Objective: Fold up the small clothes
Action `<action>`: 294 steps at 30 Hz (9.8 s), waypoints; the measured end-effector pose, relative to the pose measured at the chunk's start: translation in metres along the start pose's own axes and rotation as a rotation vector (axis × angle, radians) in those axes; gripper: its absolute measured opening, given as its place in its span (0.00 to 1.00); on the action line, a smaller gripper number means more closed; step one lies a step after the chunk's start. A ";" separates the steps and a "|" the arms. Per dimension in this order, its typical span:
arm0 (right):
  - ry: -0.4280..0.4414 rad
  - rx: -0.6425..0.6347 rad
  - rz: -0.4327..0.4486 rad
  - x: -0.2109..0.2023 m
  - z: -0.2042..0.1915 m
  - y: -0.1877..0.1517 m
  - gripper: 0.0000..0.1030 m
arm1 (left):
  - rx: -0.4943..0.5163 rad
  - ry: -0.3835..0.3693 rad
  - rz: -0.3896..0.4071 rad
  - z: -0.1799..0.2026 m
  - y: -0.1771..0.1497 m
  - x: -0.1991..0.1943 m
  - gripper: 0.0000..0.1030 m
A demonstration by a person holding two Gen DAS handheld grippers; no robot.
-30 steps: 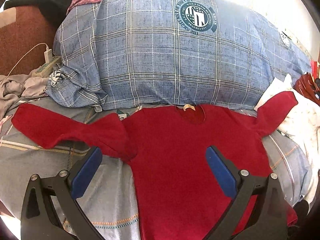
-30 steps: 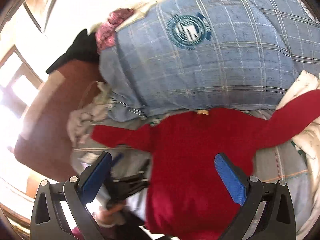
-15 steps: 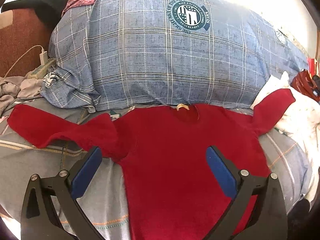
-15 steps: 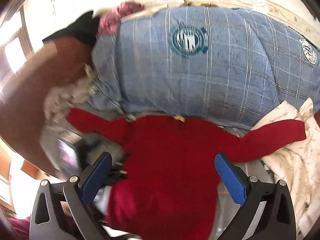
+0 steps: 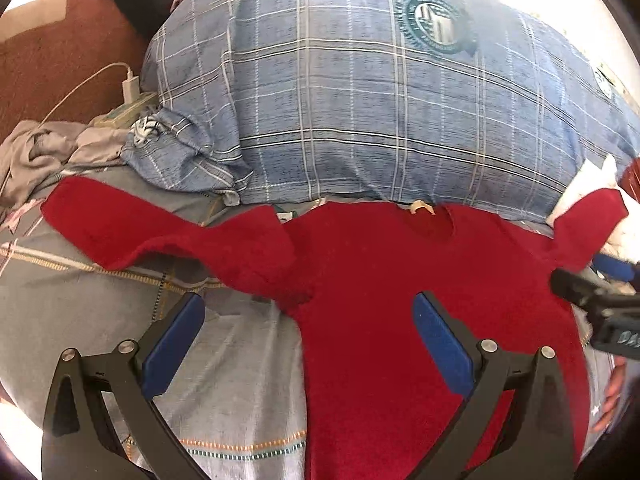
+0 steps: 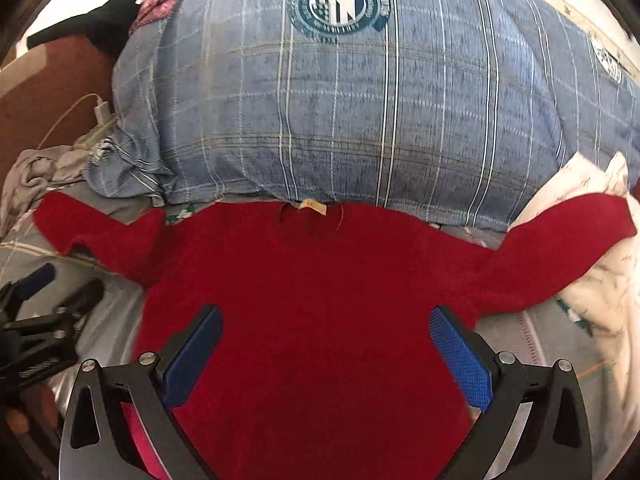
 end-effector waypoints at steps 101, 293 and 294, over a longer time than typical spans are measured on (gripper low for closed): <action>0.141 0.062 -0.141 0.077 -0.038 -0.022 0.98 | -0.318 0.467 0.068 -0.240 0.113 0.057 0.06; 0.047 0.057 -0.125 0.157 0.053 0.020 0.28 | -0.061 0.019 -0.189 -0.026 -0.008 0.130 0.82; 0.049 0.054 -0.129 0.153 0.052 0.018 0.28 | -0.066 0.017 -0.191 -0.026 -0.008 0.130 0.82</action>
Point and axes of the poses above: each gripper's, at about its wrist camera, not at the fingertips, and x roughly the way its jaws point, z to its right, y to its top, the point moved 7 cm from there along x, roughly the way its jaws point, and after that the axes turned 8 degrees about -x, right-handed, at the moved point
